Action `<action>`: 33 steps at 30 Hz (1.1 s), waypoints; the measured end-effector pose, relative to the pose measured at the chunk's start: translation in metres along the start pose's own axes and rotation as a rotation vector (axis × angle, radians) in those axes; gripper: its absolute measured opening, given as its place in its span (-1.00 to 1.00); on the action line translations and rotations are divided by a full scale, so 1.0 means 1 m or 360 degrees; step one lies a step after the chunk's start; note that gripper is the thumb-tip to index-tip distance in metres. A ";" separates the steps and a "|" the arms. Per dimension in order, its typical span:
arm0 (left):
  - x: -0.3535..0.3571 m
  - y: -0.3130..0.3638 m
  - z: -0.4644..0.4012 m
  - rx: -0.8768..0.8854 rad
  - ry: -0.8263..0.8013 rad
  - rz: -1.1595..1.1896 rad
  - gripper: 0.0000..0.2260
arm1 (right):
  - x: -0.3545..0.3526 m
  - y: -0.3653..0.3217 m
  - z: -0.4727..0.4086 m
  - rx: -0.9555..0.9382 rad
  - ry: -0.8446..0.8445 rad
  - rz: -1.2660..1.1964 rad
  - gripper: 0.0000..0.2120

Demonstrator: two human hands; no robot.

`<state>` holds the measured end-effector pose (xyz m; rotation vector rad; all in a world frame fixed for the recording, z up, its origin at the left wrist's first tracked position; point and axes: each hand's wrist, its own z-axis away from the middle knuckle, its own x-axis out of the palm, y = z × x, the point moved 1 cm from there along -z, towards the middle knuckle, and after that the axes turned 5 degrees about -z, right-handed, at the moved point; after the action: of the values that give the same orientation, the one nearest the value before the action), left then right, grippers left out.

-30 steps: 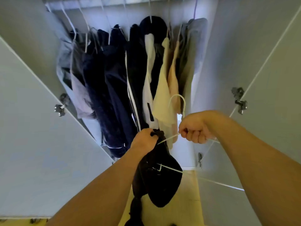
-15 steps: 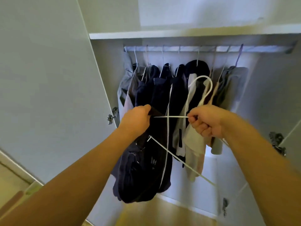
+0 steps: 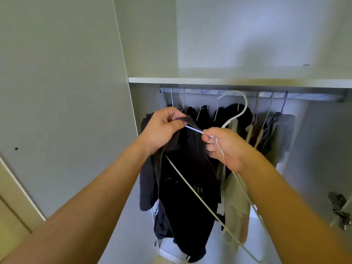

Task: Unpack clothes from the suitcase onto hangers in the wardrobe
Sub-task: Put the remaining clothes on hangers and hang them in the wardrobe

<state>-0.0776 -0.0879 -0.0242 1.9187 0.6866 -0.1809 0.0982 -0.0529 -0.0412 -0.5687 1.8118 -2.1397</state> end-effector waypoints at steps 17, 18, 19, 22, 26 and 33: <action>-0.019 -0.022 -0.012 -0.0423 0.0331 -0.0588 -0.79 | -0.040 -0.037 0.038 0.0265 0.0003 0.0669 -0.66; -0.017 -0.017 -0.015 -0.0408 0.0321 -0.0564 -0.79 | -0.040 -0.035 0.039 0.0334 -0.0030 0.0681 -0.66; -0.014 -0.010 -0.016 -0.0383 0.0302 -0.0538 -0.80 | -0.038 -0.033 0.039 0.0377 -0.0044 0.0704 -0.68; 0.001 0.006 -0.017 -0.0296 0.0176 -0.0478 -0.84 | -0.021 -0.018 0.035 0.0377 0.0064 0.0691 -0.75; 0.017 0.022 -0.014 -0.0211 -0.0020 -0.0306 -0.81 | 0.008 0.002 0.027 0.0121 0.0290 0.0560 -0.85; 0.003 0.020 0.011 -0.0131 -0.0002 -0.0314 -0.94 | 0.015 0.004 0.015 0.0043 0.0490 -0.0165 -0.88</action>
<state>-0.0622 -0.1019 -0.0145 1.7714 0.8697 -0.2732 0.0917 -0.0742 -0.0417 -0.3477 1.9399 -2.4297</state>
